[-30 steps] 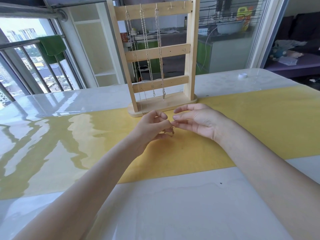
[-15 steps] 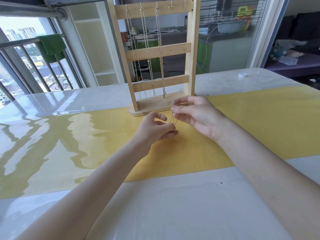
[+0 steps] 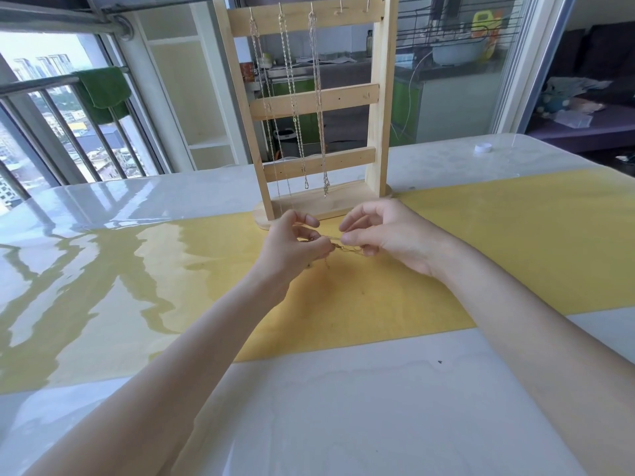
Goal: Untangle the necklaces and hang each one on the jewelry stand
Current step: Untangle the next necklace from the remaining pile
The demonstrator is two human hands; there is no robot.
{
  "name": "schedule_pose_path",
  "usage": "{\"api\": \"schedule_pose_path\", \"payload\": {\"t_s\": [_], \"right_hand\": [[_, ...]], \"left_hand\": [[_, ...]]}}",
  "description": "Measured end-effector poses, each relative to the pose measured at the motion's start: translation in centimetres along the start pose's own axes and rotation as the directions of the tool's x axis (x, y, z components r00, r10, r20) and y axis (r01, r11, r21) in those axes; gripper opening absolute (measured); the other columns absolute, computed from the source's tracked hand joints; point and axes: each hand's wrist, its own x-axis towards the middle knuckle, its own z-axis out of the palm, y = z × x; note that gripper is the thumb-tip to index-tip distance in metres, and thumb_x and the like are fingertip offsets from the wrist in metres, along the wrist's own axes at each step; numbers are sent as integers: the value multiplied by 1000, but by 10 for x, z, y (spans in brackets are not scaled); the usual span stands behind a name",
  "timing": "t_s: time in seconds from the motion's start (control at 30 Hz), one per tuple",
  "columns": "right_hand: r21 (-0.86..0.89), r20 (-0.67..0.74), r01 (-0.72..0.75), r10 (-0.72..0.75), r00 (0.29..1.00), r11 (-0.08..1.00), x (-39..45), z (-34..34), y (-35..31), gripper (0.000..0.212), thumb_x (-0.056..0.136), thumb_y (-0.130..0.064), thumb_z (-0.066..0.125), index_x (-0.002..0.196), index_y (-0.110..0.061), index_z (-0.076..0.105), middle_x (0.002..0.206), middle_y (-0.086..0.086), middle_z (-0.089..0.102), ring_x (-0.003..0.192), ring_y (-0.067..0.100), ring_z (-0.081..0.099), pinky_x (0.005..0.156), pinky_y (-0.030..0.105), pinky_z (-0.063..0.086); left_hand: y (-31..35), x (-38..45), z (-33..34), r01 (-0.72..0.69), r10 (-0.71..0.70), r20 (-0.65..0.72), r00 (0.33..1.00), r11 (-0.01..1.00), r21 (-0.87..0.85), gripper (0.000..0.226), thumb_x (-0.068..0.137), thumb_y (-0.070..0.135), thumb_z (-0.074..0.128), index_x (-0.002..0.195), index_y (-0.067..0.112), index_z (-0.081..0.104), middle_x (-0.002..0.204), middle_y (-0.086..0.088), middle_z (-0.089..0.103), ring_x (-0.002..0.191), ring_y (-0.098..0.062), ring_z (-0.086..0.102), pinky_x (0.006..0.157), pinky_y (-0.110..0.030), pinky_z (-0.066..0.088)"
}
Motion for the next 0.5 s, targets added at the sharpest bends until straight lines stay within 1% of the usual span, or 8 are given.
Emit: {"api": "schedule_pose_path", "payload": {"t_s": [0.07, 0.13, 0.2, 0.27, 0.33, 0.4, 0.43, 0.5], "right_hand": [[-19, 55, -29, 30, 998, 999, -1, -1, 1, 11, 83, 0, 68, 89, -8, 65, 81, 8, 64, 63, 10, 51, 47, 15, 37], [-91, 81, -49, 56, 995, 995, -1, -3, 1, 9, 83, -2, 68, 90, -8, 67, 76, 7, 68, 67, 11, 52, 46, 15, 35], [-194, 89, -55, 73, 993, 979, -1, -5, 0, 7, 83, -4, 68, 85, -11, 68, 69, 2, 70, 71, 13, 55, 53, 17, 37], [-331, 41, -22, 38, 998, 943, -1, -6, -1, 10, 81, -6, 70, 78, -15, 69, 66, -2, 70, 69, 9, 58, 58, 18, 40], [-398, -37, 37, -56, 998, 917, -1, -4, -1, 12, 81, -7, 70, 75, -17, 68, 67, -3, 70, 63, 3, 59, 53, 10, 40], [-379, -80, 104, -144, 986, 920, 0, 0, -3, 14, 82, -7, 68, 75, -18, 66, 67, -3, 70, 58, 0, 56, 46, 8, 38], [-344, -82, 118, -155, 984, 931, 0, 2, -3, 15, 83, -7, 67, 75, -20, 65, 66, -2, 69, 56, 0, 54, 45, 11, 37], [-281, -53, 95, -114, 992, 955, 0, 2, -5, 14, 84, -7, 65, 77, -20, 63, 66, -2, 68, 56, 4, 51, 46, 17, 35]], "left_hand": [[-1, 1, -1, -7, 6, 13, 1000, 1000, 26, 26, 79, -7, 61, 86, 15, 51, 71, -1, 55, 49, -5, 53, 45, -15, 37], [-1, 1, -1, -31, 28, 35, 999, 995, 90, 26, 78, -6, 64, 84, 17, 53, 73, 1, 56, 55, -8, 53, 48, -15, 37], [-1, 0, 1, -89, 81, 51, 995, 976, 197, 28, 76, -2, 68, 83, 21, 54, 74, 3, 56, 60, -9, 55, 51, -15, 38], [-1, -1, 2, -175, 159, 75, 984, 930, 322, 29, 75, 0, 68, 83, 23, 53, 73, 5, 56, 59, -5, 56, 52, -14, 39], [-3, -3, 5, -251, 225, 111, 968, 871, 422, 28, 75, -2, 66, 85, 21, 53, 71, 6, 56, 55, -2, 56, 51, -13, 40], [-4, -4, 7, -285, 246, 144, 958, 836, 468, 29, 76, -2, 65, 89, 21, 52, 71, 6, 55, 56, -5, 58, 53, -14, 41], [-4, -4, 7, -290, 248, 151, 957, 830, 476, 30, 76, -1, 66, 90, 22, 52, 71, 7, 55, 58, -7, 59, 54, -14, 42], [-4, -4, 6, -291, 249, 152, 957, 823, 488, 30, 77, 1, 68, 91, 23, 52, 73, 7, 55, 63, -11, 62, 56, -15, 42]]}}
